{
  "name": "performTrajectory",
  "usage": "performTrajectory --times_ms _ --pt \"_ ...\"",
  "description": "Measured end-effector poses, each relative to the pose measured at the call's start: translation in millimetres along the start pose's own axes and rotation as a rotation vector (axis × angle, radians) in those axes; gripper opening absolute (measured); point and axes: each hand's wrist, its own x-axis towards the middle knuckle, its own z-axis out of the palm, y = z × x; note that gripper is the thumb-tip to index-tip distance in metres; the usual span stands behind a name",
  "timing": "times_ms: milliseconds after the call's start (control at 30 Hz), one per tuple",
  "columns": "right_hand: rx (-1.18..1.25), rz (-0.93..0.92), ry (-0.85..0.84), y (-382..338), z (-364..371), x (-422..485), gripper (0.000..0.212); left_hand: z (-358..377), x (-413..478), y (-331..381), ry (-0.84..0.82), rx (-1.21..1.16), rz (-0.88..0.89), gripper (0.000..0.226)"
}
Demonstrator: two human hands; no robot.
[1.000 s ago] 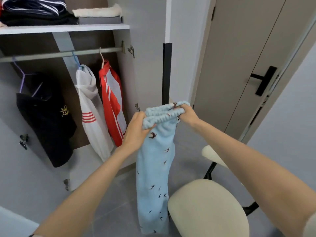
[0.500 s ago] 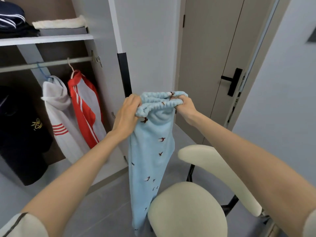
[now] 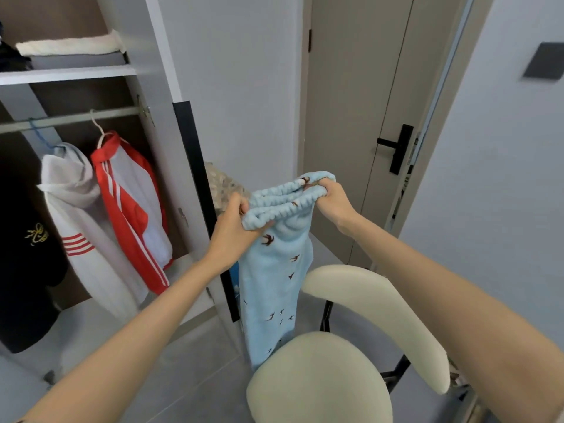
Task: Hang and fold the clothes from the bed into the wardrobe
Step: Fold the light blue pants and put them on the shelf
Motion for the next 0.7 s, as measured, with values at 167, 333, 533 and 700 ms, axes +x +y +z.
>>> performTrajectory --times_ms 167,333,533,700 --pt "-0.098 0.019 0.028 29 -58 -50 0.021 64 -46 30 -0.206 -0.19 -0.131 0.065" --pt "-0.258 0.153 0.074 77 -122 -126 0.016 141 -99 51 -0.485 -0.19 -0.17 0.054" --pt "-0.438 0.355 0.083 137 -189 -231 0.012 219 -172 83 -0.856 -0.308 -0.102 0.057" --pt "-0.556 0.549 0.181 179 -231 -323 0.014 284 -234 93 -1.061 -0.256 -0.212 0.057"
